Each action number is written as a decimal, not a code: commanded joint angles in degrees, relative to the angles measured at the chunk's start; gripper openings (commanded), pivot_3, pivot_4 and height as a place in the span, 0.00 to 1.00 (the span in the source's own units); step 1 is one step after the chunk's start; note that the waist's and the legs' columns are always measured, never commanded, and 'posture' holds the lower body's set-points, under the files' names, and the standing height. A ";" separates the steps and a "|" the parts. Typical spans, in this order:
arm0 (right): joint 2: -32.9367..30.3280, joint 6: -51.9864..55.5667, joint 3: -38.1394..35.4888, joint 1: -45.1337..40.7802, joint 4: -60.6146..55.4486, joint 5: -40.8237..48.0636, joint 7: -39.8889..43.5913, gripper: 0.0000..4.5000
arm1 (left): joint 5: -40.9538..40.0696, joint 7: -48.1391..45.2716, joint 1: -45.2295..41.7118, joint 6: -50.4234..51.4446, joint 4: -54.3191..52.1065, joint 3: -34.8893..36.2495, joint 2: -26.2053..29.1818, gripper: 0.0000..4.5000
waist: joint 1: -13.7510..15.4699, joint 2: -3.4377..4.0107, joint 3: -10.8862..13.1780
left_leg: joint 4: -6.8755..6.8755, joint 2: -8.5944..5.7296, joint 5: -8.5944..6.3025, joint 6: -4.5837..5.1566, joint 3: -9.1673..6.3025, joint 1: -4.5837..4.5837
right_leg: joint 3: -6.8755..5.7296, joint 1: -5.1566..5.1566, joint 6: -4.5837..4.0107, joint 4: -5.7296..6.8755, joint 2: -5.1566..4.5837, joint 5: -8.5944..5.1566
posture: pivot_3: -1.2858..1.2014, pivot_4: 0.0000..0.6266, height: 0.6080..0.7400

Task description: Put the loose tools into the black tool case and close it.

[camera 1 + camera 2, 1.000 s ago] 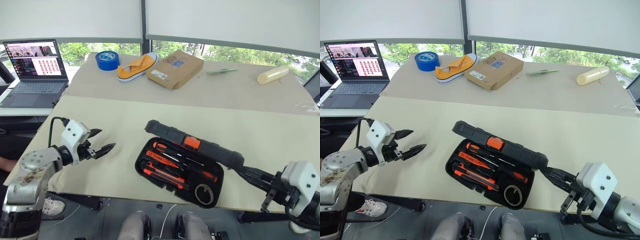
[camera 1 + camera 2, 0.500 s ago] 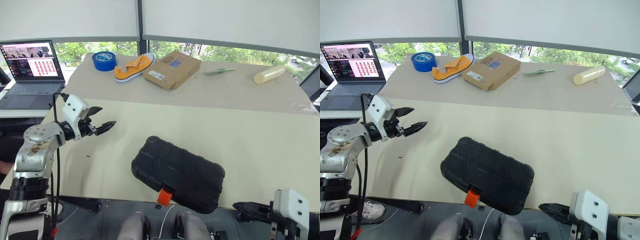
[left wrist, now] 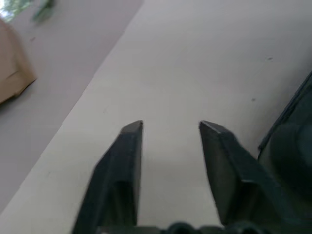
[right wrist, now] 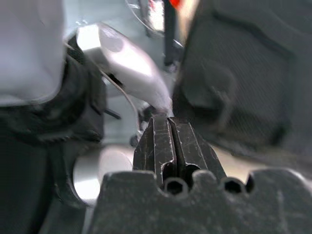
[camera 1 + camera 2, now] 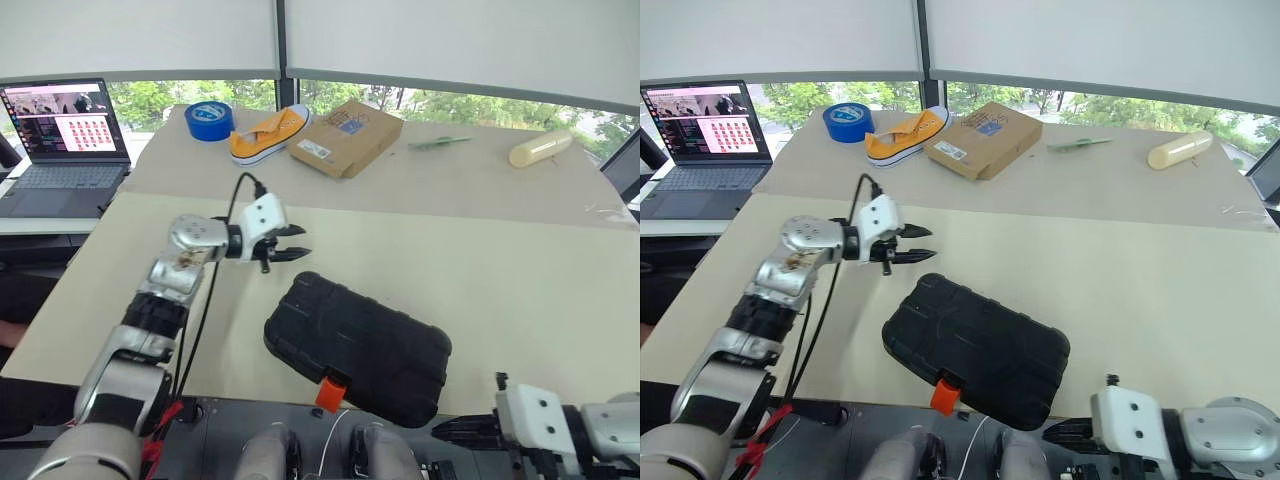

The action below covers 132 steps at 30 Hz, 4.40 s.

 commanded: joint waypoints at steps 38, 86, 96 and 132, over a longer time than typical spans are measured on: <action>12.62 0.91 4.47 -22.83 22.25 -13.17 -25.01 0.00 | -2.31 -16.75 6.03 9.90 -15.76 -4.50 4.74 0.25 | -1.54 0.10 -0.05 | 0.14 0.04 -0.03 0.06 0.00 0.09 | 0.12 0.07 0.27 0.10 -0.07 -0.15 | 0.52 0.24 0.93; 14.78 9.14 17.95 -24.80 16.77 -13.23 -26.35 0.00 | 7.55 -5.48 -0.94 -4.84 -3.19 -12.46 -10.10 0.25 | 0.02 0.26 -0.12 | 0.37 -0.02 -0.19 0.48 -0.05 -0.10 | -0.10 0.12 0.26 0.03 -0.49 -0.04 | 0.52 0.24 0.93; 15.84 11.72 15.03 -24.20 12.83 -10.82 -26.47 0.00 | 9.05 -5.05 -0.83 -7.40 -1.52 -13.47 -10.94 0.25 | -0.59 0.26 -0.12 | 0.36 -0.02 -0.18 0.45 -0.06 -0.10 | -0.10 0.11 0.24 0.05 -0.49 -0.02 | 0.52 0.24 0.93; 10.59 19.13 9.82 -20.29 5.25 -1.12 -24.99 0.00 | 9.83 -4.47 -1.62 -10.38 1.40 -13.09 -11.02 0.25 | -0.57 0.26 -0.16 | 0.35 -0.03 -0.25 0.56 -0.12 -0.10 | -0.16 0.17 0.30 -0.05 -0.57 -0.03 | 0.52 0.24 0.93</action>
